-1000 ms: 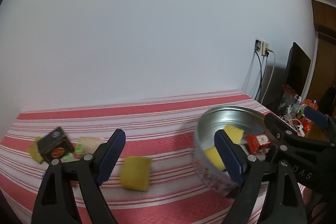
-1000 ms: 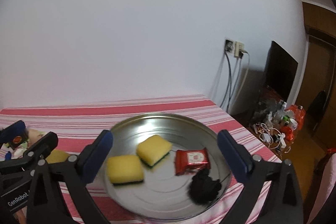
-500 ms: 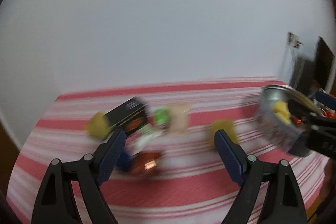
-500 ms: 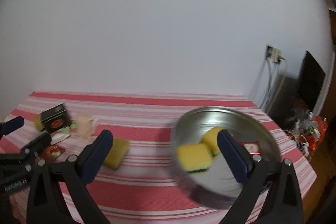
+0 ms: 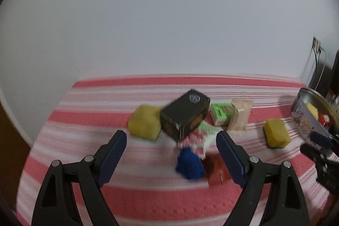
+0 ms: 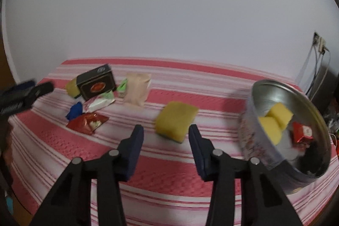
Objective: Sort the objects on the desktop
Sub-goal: 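Grasp the black logo box with the left tool while the right tool reaches for a yellow sponge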
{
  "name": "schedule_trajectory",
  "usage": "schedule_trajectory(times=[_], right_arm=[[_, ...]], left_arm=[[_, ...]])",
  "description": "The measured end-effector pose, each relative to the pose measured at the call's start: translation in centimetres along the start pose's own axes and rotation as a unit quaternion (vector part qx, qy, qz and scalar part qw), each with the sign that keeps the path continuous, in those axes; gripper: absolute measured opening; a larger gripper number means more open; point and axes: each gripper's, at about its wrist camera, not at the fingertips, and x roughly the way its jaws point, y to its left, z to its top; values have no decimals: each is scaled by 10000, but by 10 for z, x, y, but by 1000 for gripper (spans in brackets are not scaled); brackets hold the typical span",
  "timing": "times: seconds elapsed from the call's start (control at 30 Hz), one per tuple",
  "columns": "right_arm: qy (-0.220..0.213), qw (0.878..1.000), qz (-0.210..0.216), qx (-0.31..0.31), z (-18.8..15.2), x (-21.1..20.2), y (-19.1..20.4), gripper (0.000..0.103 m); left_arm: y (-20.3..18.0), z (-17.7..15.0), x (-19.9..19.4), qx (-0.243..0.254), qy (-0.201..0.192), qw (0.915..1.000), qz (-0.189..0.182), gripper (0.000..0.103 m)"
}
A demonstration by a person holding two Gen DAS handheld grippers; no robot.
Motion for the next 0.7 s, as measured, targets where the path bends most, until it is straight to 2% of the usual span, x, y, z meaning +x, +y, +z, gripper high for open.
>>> schedule_trajectory(times=[0.07, 0.13, 0.2, 0.27, 0.33, 0.43, 0.5, 0.57, 0.63, 0.7], right_arm=[[15, 10000, -36, -37, 0, 1, 1, 51], [34, 10000, 18, 38, 3, 3, -2, 64], [55, 9999, 97, 93, 4, 5, -5, 70], [40, 10000, 28, 80, 5, 7, -6, 71], [49, 10000, -33, 53, 7, 8, -7, 71], [187, 9997, -46, 114, 8, 19, -12, 71], [258, 9995, -12, 184, 8, 25, -16, 71], [275, 9994, -66, 184, 9, 28, -19, 71], [302, 9993, -100, 191, 10, 31, -22, 71], [360, 9990, -60, 240, 11, 33, -26, 71]], left_arm=[[-8, 12, 14, 295, 47, 9995, -97, 88], [-17, 23, 31, 664, 123, 9976, -175, 88], [-30, 32, 55, 1114, 238, 9935, 11, 88], [-39, 36, 78, 1438, 394, 9886, 202, 88], [-42, 36, 99, 1530, 607, 9862, 159, 88], [-45, 30, 124, 1544, 1008, 9828, 17, 88], [-44, 24, 130, 1497, 1017, 9835, 48, 86], [-40, 18, 131, 1325, 1020, 9859, 2, 66], [-32, 15, 128, 1016, 1048, 9891, -183, 50], [-16, 13, 120, 443, 955, 9933, -469, 50]])
